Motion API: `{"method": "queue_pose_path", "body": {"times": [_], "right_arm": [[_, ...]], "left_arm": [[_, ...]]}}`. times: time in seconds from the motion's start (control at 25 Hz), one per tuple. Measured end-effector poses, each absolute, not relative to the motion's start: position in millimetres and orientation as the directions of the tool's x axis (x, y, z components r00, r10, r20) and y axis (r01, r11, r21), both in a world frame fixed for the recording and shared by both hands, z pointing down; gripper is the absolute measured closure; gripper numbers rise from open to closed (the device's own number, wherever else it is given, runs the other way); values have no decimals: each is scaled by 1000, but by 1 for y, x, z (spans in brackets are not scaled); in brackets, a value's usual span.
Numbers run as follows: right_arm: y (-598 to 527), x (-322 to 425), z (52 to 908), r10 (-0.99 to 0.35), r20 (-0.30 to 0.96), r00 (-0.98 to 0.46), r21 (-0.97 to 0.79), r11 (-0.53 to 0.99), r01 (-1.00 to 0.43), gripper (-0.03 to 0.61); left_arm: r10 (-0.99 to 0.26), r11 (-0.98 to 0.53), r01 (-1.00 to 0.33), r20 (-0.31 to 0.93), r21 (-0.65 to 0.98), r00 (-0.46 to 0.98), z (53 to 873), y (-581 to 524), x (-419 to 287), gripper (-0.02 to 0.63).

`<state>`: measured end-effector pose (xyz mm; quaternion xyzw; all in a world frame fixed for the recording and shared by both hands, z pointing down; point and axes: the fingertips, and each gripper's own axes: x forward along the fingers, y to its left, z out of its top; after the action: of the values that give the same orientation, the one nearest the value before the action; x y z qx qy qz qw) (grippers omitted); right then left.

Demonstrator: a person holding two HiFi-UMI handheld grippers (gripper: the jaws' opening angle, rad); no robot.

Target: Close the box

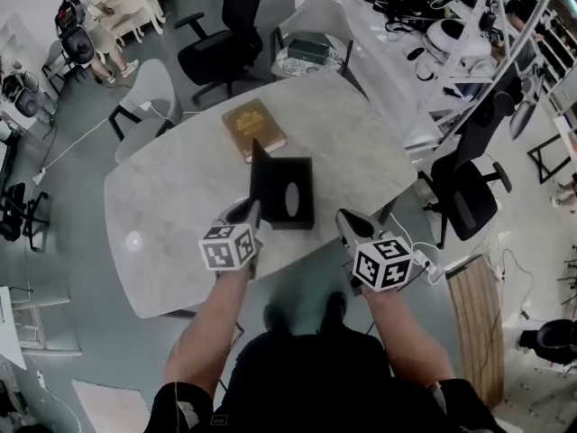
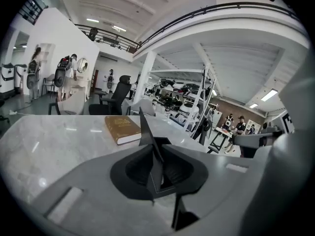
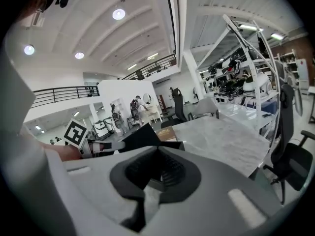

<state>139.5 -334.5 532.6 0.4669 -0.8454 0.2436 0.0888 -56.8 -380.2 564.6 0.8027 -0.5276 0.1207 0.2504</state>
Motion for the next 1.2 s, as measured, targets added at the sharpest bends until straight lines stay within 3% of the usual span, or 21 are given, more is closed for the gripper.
{"method": "queue_pose_path", "body": {"times": [0.6,0.96,1.2], "right_arm": [[-347,208,539,-663,355,-659,-355,557,-751,574],[-332,252,554,-638,385,-667,-375,552,-745,574],[-351,286,553,-702,367,-610,-393,477,-786,574]], "left_arm": [[-838,-190,-967,485,172,251,564,-382,8,549],[-821,-198,-979,538,47,192,581,-382,51,522],[-779,-270,-961,602,-68,176,601,-384,72,500]]}}
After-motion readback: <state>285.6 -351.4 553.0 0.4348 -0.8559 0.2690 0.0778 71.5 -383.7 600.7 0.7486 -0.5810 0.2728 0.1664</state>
